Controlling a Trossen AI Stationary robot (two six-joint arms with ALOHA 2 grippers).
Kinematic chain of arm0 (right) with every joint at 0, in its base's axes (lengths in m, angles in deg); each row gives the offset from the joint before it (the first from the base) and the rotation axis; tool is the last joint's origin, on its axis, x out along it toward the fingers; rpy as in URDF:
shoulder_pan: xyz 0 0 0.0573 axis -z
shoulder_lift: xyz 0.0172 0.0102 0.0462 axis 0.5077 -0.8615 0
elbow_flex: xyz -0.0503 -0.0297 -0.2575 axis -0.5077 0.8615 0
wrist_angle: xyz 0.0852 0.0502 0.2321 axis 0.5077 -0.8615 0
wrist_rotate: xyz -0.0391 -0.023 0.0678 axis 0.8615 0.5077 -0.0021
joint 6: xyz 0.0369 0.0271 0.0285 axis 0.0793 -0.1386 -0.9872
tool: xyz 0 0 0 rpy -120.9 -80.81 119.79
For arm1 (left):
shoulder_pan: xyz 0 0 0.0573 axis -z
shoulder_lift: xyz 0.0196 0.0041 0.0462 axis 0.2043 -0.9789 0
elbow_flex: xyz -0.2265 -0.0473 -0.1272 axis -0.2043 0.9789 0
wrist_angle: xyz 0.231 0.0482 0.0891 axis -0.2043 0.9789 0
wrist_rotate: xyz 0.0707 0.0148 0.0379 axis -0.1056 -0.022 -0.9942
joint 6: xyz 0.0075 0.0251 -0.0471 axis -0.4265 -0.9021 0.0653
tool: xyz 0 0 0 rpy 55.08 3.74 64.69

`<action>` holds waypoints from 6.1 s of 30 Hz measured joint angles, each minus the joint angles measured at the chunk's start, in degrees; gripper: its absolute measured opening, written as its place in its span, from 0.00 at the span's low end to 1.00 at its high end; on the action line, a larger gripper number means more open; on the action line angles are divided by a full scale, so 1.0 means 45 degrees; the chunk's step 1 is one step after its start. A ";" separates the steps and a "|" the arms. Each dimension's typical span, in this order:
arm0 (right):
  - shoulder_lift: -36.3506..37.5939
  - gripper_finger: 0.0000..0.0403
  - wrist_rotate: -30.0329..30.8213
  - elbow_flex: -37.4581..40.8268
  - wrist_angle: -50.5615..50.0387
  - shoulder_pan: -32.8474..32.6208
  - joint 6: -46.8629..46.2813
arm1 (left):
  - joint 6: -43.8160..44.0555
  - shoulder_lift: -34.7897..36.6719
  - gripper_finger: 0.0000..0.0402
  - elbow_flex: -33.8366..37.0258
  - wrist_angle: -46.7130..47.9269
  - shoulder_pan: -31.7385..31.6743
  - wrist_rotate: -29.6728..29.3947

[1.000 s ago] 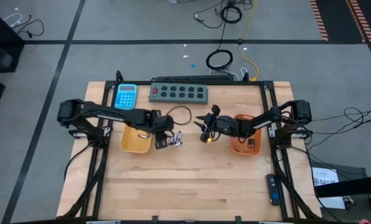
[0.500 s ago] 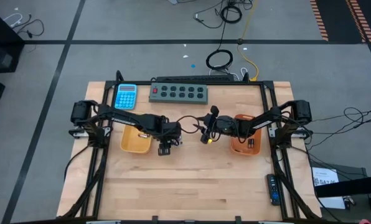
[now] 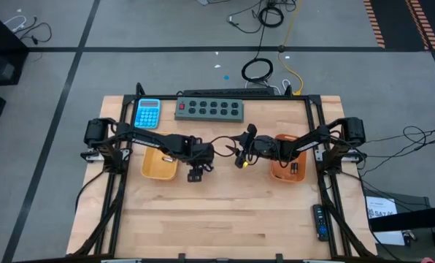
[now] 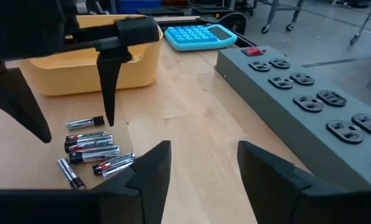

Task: Sort batteries
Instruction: Put the white battery into the yellow bin

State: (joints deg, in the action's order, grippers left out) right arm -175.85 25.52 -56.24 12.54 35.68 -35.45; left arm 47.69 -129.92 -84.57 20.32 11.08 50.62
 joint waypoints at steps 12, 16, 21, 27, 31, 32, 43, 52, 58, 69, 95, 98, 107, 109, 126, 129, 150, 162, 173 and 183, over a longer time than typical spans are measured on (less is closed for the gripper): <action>0.0000 0.48 -0.0411 -0.0005 0.0149 -0.0005 0.0071 | -0.0627 -0.0010 0.75 0.0000 -0.0143 -0.0085 0.0096; 0.0000 0.47 -0.0387 -0.0015 0.0149 -0.0005 0.0083 | -0.0566 -0.0154 0.75 0.0000 -0.0207 -0.0160 0.0185; 0.0000 0.46 -0.0377 -0.0024 0.0146 -0.0005 0.0087 | -0.0559 -0.0968 0.75 0.0005 -0.0372 -0.0170 0.0142; -0.0001 0.46 -0.0329 -0.0024 0.0144 -0.0005 0.0087 | -0.0491 -0.1457 0.74 -0.0073 -0.0273 -0.0189 0.0077; 0.0000 0.46 -0.0324 -0.0024 0.0140 -0.0005 0.0087 | -0.0476 -0.1491 0.70 -0.0079 -0.0030 -0.0170 -0.0019; 0.0000 0.46 -0.0329 -0.0024 0.0139 -0.0005 0.0087 | -0.0483 -0.1491 0.68 -0.0081 0.0002 -0.0170 -0.0020; -0.0001 0.46 -0.0325 -0.0024 0.0139 -0.0005 0.0087 | -0.0923 -0.1494 0.56 -0.0061 0.0273 -0.0095 -0.0164; 0.0000 0.46 -0.0319 -0.0024 0.0139 -0.0005 0.0050 | -0.0304 -0.0498 0.56 -0.0126 0.1833 0.0364 -0.1195; 0.0000 0.46 -0.0262 -0.0024 0.0134 -0.0005 -0.0035 | 0.1009 0.1380 0.56 -0.0714 0.3669 0.0575 -0.2384; -0.0005 0.46 -0.0266 -0.0024 0.0190 -0.0087 -0.0243 | 0.5257 0.2767 0.56 -0.0739 0.7624 0.0600 -0.1954; 0.0000 0.46 -0.0326 -0.0024 0.0439 -0.0126 -0.0199 | 0.4512 0.2564 0.85 -0.0517 0.4530 0.0576 -0.2308; 0.0000 0.46 -0.0324 -0.0024 0.0332 -0.0126 -0.0199 | 0.4005 0.2043 0.85 -0.0520 0.3813 0.0395 -0.2032; 0.0000 0.46 -0.0324 -0.0024 0.0236 -0.0126 0.0000 | 0.3726 0.0406 0.85 -0.0520 0.0828 0.0240 -0.1809; -0.0001 0.46 -0.0324 -0.0024 0.0228 -0.0126 0.0044 | 0.3981 0.0296 0.85 -0.0520 0.0021 0.0233 -0.1797; 0.1399 0.46 0.2148 -0.0024 -0.1461 -0.0771 0.0762 | 0.5095 -0.1277 0.69 -0.0520 -0.0638 -0.0197 -0.1540; 0.1399 0.46 0.2337 -0.0024 -0.1561 -0.0797 0.0814 | 0.4975 -0.1572 0.64 -0.0520 -0.0486 -0.0267 -0.1507; 0.1399 0.46 0.2367 -0.0019 -0.1640 -0.0792 0.0711 | 0.2785 -0.1392 0.10 -0.0790 0.1877 -0.0248 -0.1111; 0.1394 0.46 0.2361 -0.0015 -0.1473 -0.0811 0.0612 | 0.5954 0.2921 0.14 0.0283 0.5867 0.0113 -0.2113; 0.1394 0.46 0.2306 -0.0015 -0.1352 -0.0835 0.0607 | 0.6086 0.3347 0.56 0.1253 0.5334 0.0344 -0.3117; 0.1394 0.46 0.2307 -0.0015 -0.1292 -0.0835 0.0607 | 0.4294 0.2831 0.60 0.0897 0.1248 0.0214 -0.2194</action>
State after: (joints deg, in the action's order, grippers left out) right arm -169.57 35.90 -56.30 6.73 31.92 -32.72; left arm 67.01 -117.18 -80.53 25.93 12.04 40.75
